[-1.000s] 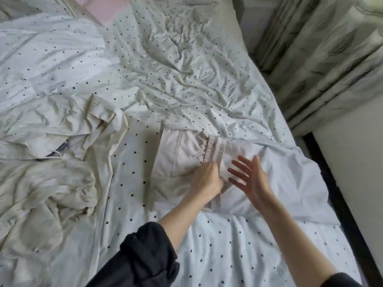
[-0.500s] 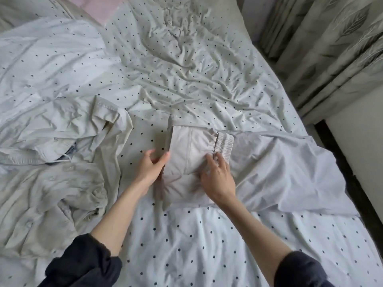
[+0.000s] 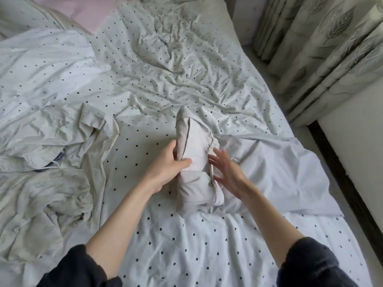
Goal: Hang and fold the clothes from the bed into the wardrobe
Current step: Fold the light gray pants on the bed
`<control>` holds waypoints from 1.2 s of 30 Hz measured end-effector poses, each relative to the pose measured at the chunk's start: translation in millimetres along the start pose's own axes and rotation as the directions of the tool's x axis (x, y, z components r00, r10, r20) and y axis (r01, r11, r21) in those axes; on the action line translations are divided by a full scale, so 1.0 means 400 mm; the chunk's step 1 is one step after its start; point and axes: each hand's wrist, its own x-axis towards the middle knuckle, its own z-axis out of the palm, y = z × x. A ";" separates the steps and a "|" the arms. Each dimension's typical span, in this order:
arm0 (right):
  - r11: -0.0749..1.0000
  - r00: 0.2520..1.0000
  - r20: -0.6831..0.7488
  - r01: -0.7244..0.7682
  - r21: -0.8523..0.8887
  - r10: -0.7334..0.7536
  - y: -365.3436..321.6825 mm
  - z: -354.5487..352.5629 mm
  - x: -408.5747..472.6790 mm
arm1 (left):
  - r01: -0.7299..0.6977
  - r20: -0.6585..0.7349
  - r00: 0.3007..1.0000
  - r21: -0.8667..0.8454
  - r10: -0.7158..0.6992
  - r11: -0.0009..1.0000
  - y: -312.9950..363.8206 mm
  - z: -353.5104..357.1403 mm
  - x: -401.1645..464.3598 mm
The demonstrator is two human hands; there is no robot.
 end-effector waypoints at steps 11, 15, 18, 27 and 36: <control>0.942 0.993 -0.090 -0.047 0.331 0.081 -0.049 -0.401 -0.105 | -0.134 0.193 0.979 0.347 0.069 0.928 0.119 0.511 0.061; 0.995 0.984 -0.155 -0.073 0.073 0.083 -0.030 -0.483 -0.130 | -0.126 0.288 0.957 0.475 -0.018 0.871 0.071 0.610 0.091; 0.900 0.920 -0.332 0.047 -0.433 -0.208 -0.003 -0.506 -0.126 | -0.028 -0.031 0.999 0.316 0.040 0.948 0.045 0.590 0.091; 0.320 0.842 0.245 0.428 -0.845 -0.480 0.038 -0.392 -0.077 | 0.404 -0.150 0.878 -0.276 -0.454 0.872 -0.027 0.371 0.104; 0.151 0.964 0.149 0.185 -0.971 -0.222 0.052 -0.447 -0.040 | 0.492 0.165 0.870 -0.349 -0.465 0.798 -0.029 0.348 0.119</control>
